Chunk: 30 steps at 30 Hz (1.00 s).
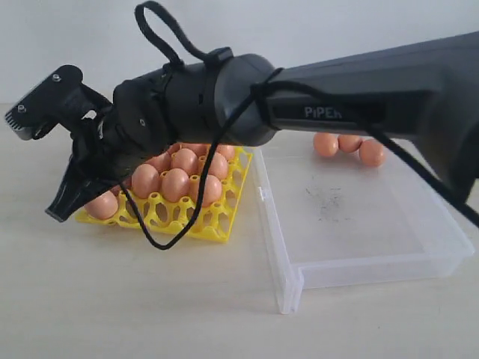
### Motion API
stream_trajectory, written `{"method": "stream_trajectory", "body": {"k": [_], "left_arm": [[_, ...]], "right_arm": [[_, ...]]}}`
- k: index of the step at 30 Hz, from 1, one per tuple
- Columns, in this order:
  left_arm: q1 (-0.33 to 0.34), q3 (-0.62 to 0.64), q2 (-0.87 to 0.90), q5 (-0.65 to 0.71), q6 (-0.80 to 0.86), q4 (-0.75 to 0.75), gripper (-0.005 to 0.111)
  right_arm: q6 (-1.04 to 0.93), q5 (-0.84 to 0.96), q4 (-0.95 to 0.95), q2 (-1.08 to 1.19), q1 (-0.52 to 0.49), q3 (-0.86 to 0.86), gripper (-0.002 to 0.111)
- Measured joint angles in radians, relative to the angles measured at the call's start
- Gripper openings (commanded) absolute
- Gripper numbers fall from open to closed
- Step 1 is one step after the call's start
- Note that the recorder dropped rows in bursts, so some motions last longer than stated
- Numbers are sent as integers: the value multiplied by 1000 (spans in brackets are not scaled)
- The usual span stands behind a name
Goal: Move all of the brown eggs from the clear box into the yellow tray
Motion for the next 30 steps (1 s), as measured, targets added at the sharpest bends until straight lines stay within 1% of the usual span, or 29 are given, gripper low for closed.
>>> {"method": "stream_trajectory", "body": {"k": [1, 3, 6, 8, 10, 12, 17, 24, 25, 26, 27, 30], "left_arm": [[0, 0, 0, 0, 0, 0, 4], [0, 0, 0, 0, 0, 0, 4], [0, 0, 0, 0, 0, 0, 4], [0, 0, 0, 0, 0, 0, 4], [0, 0, 0, 0, 0, 0, 4], [0, 0, 0, 0, 0, 0, 4], [0, 0, 0, 0, 0, 0, 4], [0, 0, 0, 0, 0, 0, 4], [0, 0, 0, 0, 0, 0, 4], [0, 0, 0, 0, 0, 0, 4], [0, 0, 0, 0, 0, 0, 4], [0, 0, 0, 0, 0, 0, 4]], "right_arm": [[10, 40, -41, -15, 0, 0, 0], [76, 149, -193, -49, 0, 0, 0], [277, 375, -538, -114, 1, 0, 0], [359, 491, -679, -145, 1, 2, 0], [403, 566, -767, -179, 1, 29, 0], [432, 600, -834, -233, 1, 84, 0], [530, 547, -904, -403, 1, 244, 0], [640, 502, -923, -695, 1, 451, 0], [669, 453, -923, -798, 1, 521, 0], [680, 415, -923, -841, 1, 548, 0], [710, 324, -925, -951, 1, 611, 0], [736, 183, -925, -1167, 1, 701, 0]]}}
